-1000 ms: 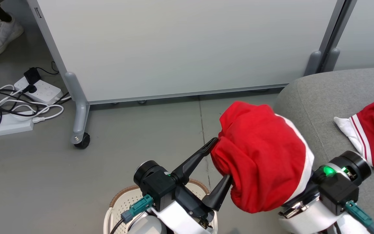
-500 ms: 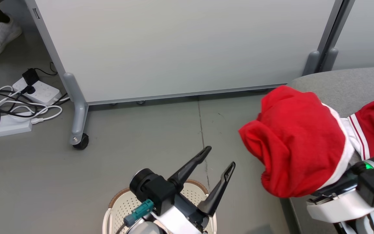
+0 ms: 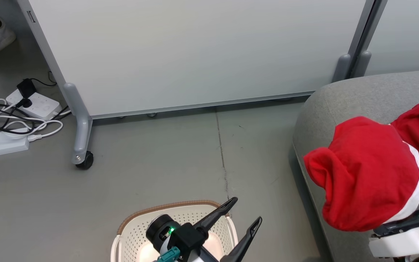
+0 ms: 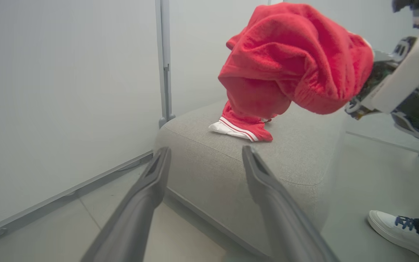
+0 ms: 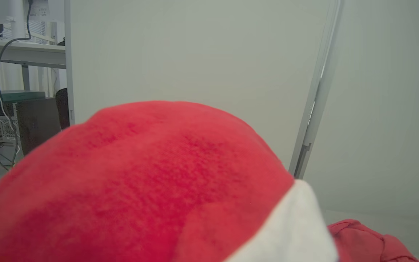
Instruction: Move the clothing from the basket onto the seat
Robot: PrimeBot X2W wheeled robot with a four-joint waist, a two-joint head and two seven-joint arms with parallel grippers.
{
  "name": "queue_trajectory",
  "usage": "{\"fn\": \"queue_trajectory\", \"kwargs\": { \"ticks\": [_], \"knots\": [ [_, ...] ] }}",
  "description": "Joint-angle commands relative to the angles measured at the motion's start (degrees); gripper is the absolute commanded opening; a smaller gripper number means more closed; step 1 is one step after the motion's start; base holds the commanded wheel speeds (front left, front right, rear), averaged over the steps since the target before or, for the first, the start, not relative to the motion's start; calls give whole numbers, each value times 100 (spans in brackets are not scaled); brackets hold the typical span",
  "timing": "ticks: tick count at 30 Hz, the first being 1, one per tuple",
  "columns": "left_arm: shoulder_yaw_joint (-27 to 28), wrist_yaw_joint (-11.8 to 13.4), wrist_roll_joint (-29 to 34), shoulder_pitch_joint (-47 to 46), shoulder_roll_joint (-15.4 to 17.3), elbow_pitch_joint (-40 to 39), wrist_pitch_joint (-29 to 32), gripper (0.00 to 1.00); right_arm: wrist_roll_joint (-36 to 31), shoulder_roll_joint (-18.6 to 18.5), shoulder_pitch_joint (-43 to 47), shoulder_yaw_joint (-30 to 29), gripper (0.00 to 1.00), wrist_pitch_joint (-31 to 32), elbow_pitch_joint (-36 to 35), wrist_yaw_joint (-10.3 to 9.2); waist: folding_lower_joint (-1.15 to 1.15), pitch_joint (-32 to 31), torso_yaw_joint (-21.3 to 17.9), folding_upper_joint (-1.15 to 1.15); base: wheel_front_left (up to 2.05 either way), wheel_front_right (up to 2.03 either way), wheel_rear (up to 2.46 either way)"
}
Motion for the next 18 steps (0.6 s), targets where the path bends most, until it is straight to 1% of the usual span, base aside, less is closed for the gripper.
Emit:
{"fn": "queue_trajectory", "kwargs": {
  "ticks": [1,6,18],
  "knots": [
    [-26,-5,53,46,76,34,-2,100,-36,3,73,-72,0,-17,45,-1,0,3,-13,0,0,0,0],
    [-131,-5,68,116,124,124,-2,100,-19,25,140,-154,0,-17,146,-1,0,12,-29,0,0,0,0],
    [-113,-5,30,149,71,223,-2,100,59,105,184,-240,0,-17,254,-1,0,-9,7,0,0,0,0]
  ]
}}
